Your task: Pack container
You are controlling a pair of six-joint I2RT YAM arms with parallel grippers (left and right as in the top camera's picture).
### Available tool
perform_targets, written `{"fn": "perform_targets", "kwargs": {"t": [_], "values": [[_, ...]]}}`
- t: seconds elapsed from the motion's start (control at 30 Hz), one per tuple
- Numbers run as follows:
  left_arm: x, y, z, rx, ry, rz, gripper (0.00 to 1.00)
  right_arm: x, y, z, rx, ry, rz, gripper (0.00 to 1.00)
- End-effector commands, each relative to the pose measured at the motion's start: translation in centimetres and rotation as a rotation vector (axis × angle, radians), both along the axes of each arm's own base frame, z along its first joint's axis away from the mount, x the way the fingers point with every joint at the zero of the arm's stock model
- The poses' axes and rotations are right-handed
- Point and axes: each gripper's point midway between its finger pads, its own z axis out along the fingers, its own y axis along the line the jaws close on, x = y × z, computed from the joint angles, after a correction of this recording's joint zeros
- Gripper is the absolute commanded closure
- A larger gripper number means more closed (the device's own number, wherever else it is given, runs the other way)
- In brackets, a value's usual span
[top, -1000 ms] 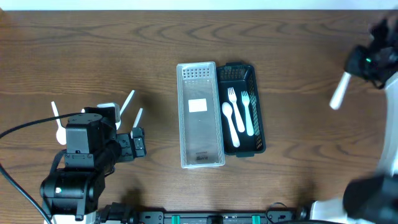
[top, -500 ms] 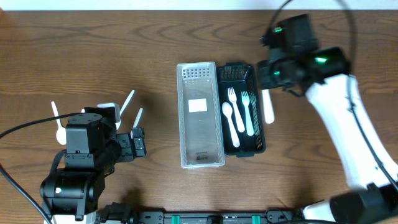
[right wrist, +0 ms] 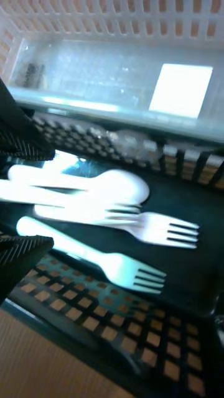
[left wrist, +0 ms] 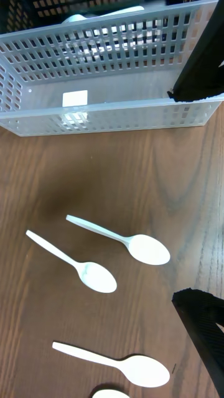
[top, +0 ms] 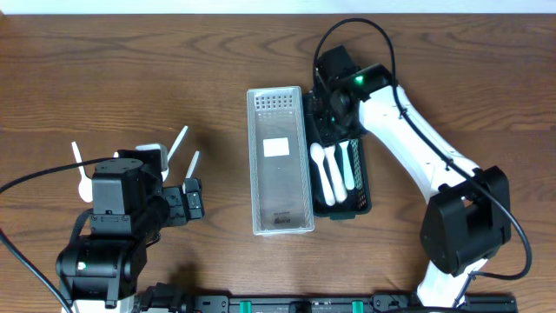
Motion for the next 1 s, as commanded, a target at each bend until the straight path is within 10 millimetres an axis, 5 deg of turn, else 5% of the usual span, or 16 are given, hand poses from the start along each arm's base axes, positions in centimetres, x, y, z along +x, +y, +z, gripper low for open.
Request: {"fn": "perform_targets", "kwargs": {"t": [0.0, 0.07, 0.2, 0.33, 0.47, 0.57, 0.67, 0.8, 0.97], "values": [[0.2, 0.1, 0.6, 0.001, -0.016, 0.004, 0.02, 0.5, 0.7, 0.9, 0.011, -0.035, 0.010, 0.55], [0.2, 0.1, 0.6, 0.001, -0.017, 0.004, 0.02, 1.1, 0.8, 2.2, 0.019, -0.064, 0.028, 0.54], [0.0, 0.1, 0.5, 0.007, -0.007, -0.004, 0.02, 3.6, -1.9, 7.7, -0.033, -0.210, -0.035, 0.52], [-0.4, 0.1, 0.8, 0.054, 0.009, -0.062, 0.02, 5.4, -7.3, 15.0, -0.078, -0.390, -0.166, 0.01], [0.1, 0.2, 1.4, 0.079, 0.090, -0.084, 0.02, 4.8, -13.6, 19.0, -0.076, -0.459, -0.316, 0.01], [1.6, 0.3, 0.4, 0.120, 0.227, -0.130, 0.02, 3.4, -18.3, 19.1, -0.094, -0.420, -0.426, 0.01], [3.3, 0.3, -1.5, 0.140, 0.323, -0.170, 0.02, 2.8, -20.8, 18.1, -0.065, -0.364, -0.491, 0.01], [5.3, 0.4, -5.6, 0.147, 0.454, -0.176, 0.02, 2.1, -23.3, 15.6, -0.059, -0.295, -0.561, 0.01], [6.8, 0.4, -9.8, 0.154, 0.532, -0.183, 0.02, 1.7, -24.1, 12.8, -0.073, -0.241, -0.580, 0.01]]}}
